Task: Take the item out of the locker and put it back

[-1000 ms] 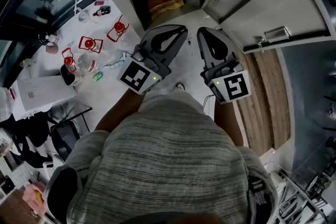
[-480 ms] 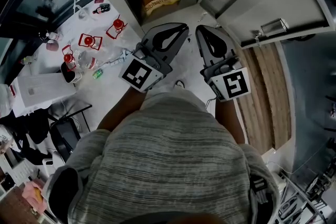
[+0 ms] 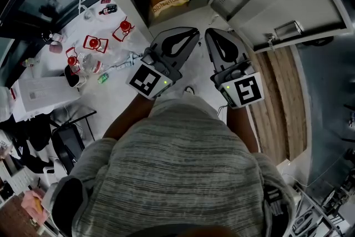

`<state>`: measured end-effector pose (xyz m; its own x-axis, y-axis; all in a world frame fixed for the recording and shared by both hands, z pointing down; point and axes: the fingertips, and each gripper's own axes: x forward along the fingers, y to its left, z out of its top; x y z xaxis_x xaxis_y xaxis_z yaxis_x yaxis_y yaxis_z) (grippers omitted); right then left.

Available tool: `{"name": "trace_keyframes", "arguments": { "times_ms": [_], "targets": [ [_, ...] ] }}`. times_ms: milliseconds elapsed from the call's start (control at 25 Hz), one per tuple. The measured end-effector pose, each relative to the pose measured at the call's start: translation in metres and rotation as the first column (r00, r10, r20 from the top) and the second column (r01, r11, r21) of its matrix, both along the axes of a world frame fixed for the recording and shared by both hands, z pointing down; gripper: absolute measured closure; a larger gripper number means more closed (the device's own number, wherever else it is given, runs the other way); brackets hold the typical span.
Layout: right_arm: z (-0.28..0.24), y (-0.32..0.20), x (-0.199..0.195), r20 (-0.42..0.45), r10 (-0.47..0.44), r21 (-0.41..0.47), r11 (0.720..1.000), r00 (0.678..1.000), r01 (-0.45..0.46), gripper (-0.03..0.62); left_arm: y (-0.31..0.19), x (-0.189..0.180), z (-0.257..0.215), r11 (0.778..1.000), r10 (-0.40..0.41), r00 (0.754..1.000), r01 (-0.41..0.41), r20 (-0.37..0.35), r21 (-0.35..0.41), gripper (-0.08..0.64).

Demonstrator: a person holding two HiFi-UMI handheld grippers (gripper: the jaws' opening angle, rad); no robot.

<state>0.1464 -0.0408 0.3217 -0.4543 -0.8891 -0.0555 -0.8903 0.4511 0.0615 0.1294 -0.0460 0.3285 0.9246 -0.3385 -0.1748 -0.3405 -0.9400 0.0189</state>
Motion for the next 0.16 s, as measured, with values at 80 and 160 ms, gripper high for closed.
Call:
{"name": "trace_keyframes", "arguments": {
  "times_ms": [80,160],
  "targets": [
    [0.0003,-0.0008,0.0007,0.003,-0.001,0.0,1.0,1.0,0.001,0.568,-0.0007,0.0014,0.0009,1.0,0.001,1.0,-0.001,0.001,-0.002,0.543],
    [0.0006,-0.0013,0.0017,0.005,-0.002,0.0,1.0,1.0,0.002,0.568,-0.0013,0.0031,0.0012,1.0,0.003,1.0,-0.003,0.001,-0.002,0.543]
  ]
}}
